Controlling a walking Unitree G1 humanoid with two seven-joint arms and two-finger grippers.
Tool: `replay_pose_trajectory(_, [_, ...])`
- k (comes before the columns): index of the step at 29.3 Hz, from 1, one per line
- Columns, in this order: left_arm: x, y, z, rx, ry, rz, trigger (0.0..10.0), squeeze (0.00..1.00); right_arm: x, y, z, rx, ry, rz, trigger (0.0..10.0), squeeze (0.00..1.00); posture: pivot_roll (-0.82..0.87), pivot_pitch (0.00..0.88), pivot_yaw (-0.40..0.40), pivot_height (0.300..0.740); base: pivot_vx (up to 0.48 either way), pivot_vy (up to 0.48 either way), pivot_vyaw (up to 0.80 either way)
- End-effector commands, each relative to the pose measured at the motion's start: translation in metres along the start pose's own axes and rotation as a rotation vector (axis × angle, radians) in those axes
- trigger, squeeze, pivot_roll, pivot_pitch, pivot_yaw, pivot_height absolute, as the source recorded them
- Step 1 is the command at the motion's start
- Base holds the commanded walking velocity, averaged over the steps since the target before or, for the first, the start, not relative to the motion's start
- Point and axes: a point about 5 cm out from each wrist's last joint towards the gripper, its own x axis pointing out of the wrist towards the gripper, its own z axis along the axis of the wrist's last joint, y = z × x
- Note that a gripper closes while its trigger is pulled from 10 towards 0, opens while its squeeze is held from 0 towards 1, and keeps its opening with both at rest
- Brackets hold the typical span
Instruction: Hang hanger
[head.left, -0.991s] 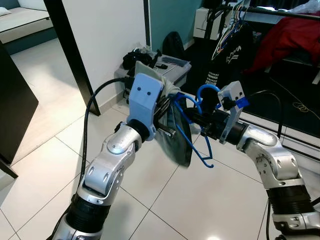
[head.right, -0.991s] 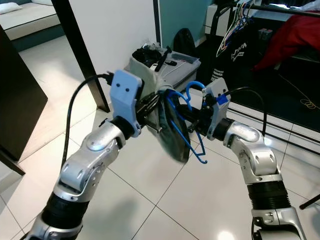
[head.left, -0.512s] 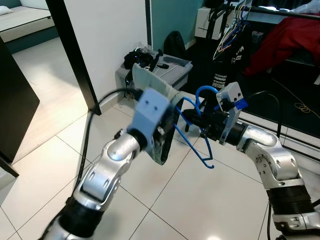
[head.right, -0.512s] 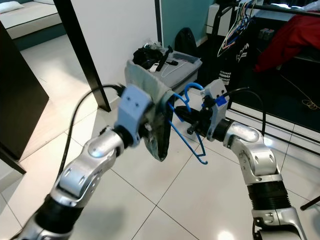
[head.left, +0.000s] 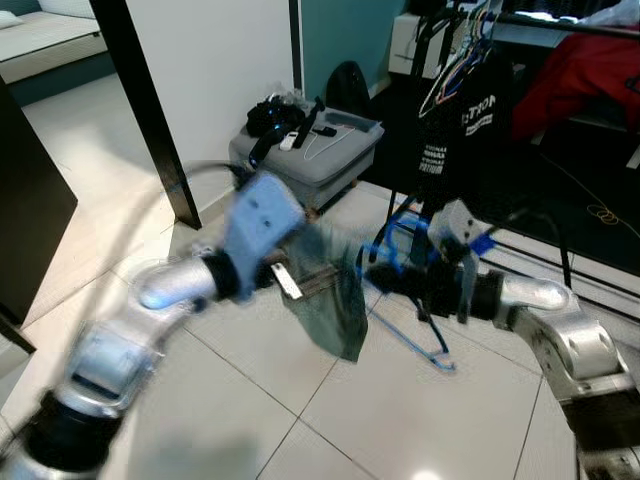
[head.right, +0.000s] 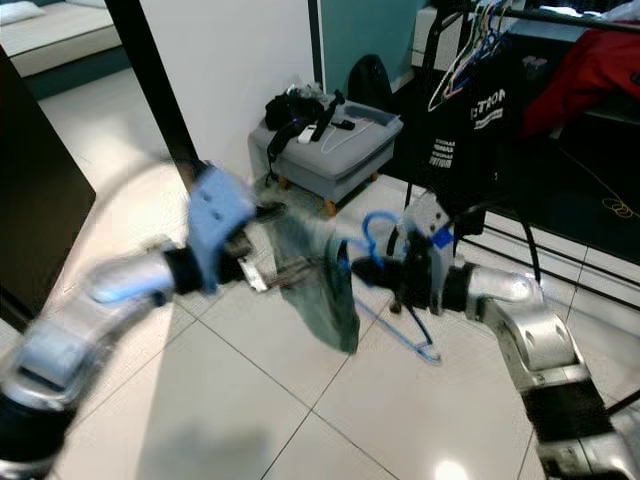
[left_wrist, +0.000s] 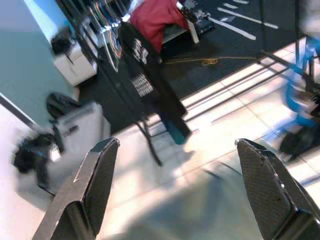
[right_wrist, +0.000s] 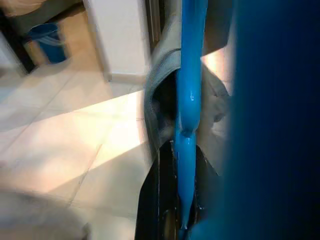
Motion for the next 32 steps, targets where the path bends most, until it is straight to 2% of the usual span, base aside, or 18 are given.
replay_pose_trajectory(1, [-0.003,0.010,0.005,0.052,0.004,-0.035,10.0,1.00,0.007,0.013,0.003,-0.028,-0.008,0.117,10.0,0.00,-0.05,0.091,0.049,0.740,0.000,0.000,0.00])
replay_pose_trajectory(2, [-0.002,0.014,0.011,0.078,0.006,-0.093,10.0,1.00,0.012,0.017,0.002,-0.032,0.000,0.165,10.0,0.00,-0.04,0.083,0.050,0.740,0.000,0.000,0.00])
replay_pose_trajectory(3, [-0.002,0.014,0.011,0.078,0.006,-0.093,10.0,1.00,0.012,0.017,0.002,-0.032,0.000,0.165,10.0,0.00,-0.04,0.083,0.050,0.740,0.000,0.000,0.00])
replay_pose_trajectory(4, [0.000,0.011,0.016,0.090,0.005,-0.186,10.0,0.31,0.016,0.022,0.001,-0.038,0.007,0.210,10.0,0.00,-0.04,0.081,0.054,0.740,0.000,0.000,0.00])
replay_pose_trajectory(5, [0.000,0.007,0.020,0.099,0.004,-0.269,10.0,0.00,0.019,0.025,0.001,-0.045,0.012,0.244,10.0,0.00,-0.04,0.080,0.055,0.740,0.000,0.000,0.00])
replay_pose_trajectory(6, [0.000,0.007,0.020,0.099,0.004,-0.269,10.0,0.00,0.019,0.025,0.001,-0.045,0.012,0.244,10.0,0.00,-0.04,0.080,0.055,0.740,0.000,0.000,0.00])
replay_pose_trajectory(8, [-0.005,-0.004,0.018,0.110,0.050,-0.481,10.0,0.00,0.024,0.028,0.001,-0.060,0.021,0.284,10.0,0.00,-0.04,0.072,0.061,0.740,0.000,0.000,0.00])
replay_pose_trajectory(9, [-0.008,-0.008,0.016,0.118,0.074,-0.553,10.0,0.00,0.025,0.028,0.001,-0.067,0.026,0.290,10.0,0.00,-0.04,0.070,0.066,0.740,0.000,0.000,0.00])
replay_pose_trajectory(12, [-0.011,-0.010,0.013,0.115,0.108,-0.607,10.0,0.00,0.026,0.028,0.001,-0.074,0.030,0.297,10.0,0.00,-0.03,0.069,0.068,0.740,0.000,0.000,0.00])
replay_pose_trajectory(14, [-0.018,-0.014,0.002,0.114,0.194,-0.707,10.0,0.00,0.025,0.028,0.002,-0.082,0.032,0.307,10.0,0.00,-0.04,0.062,0.080,0.740,0.000,0.000,0.00])
replay_pose_trajectory(18, [-0.022,-0.015,-0.004,0.111,0.230,-0.754,10.0,0.00,0.025,0.029,0.003,-0.085,0.031,0.313,10.0,0.00,-0.05,0.060,0.083,0.740,0.000,0.000,0.00])
replay_pose_trajectory(27, [-0.014,-0.012,-0.023,0.120,0.308,-0.695,10.0,0.00,0.022,0.034,0.006,-0.096,0.026,0.342,10.0,0.00,-0.06,0.057,0.087,0.740,0.000,0.000,0.00])
replay_pose_trajectory(32, [-0.012,-0.019,-0.032,0.102,0.345,-0.698,10.0,0.00,0.023,0.036,0.007,-0.100,0.023,0.352,10.0,0.00,-0.06,0.054,0.086,0.740,0.000,0.000,0.00])
